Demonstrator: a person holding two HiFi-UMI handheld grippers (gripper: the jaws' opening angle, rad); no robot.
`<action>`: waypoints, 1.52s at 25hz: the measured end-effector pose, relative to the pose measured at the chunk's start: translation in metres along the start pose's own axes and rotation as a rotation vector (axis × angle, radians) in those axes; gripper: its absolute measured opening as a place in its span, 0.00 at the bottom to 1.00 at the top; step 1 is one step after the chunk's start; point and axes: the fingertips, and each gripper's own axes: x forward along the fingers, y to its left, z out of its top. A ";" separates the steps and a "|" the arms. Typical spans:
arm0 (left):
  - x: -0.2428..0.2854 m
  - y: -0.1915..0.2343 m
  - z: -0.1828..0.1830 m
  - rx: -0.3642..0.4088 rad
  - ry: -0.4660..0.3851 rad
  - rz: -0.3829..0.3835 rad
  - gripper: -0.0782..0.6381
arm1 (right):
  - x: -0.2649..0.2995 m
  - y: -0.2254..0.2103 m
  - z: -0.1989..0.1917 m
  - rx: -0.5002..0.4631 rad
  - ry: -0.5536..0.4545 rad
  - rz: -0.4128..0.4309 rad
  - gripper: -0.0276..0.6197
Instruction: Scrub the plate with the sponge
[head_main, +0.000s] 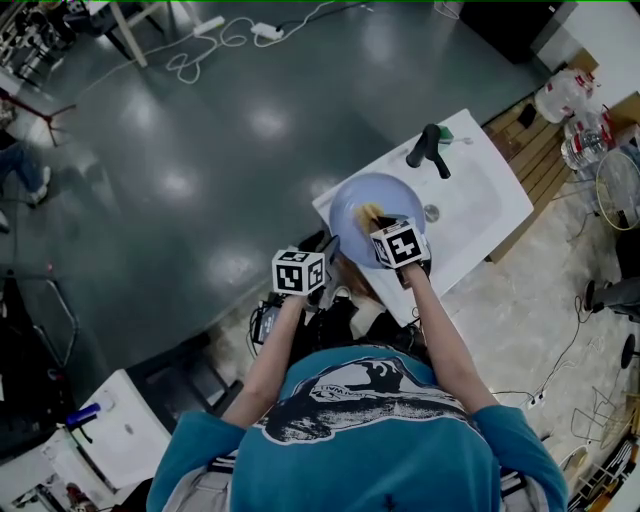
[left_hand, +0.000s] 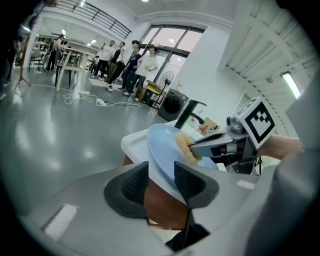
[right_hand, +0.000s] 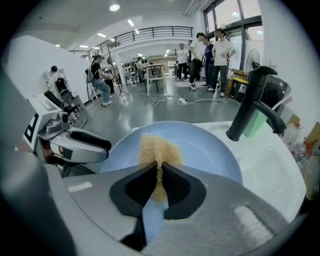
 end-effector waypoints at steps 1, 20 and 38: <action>-0.004 0.002 0.005 0.006 -0.020 0.008 0.34 | -0.005 0.002 0.004 0.014 -0.027 0.014 0.09; -0.062 -0.105 0.059 0.200 -0.210 -0.127 0.28 | -0.135 0.025 0.003 0.224 -0.369 0.201 0.09; -0.098 -0.250 -0.009 0.146 -0.317 -0.024 0.21 | -0.244 0.016 -0.095 0.195 -0.454 0.357 0.09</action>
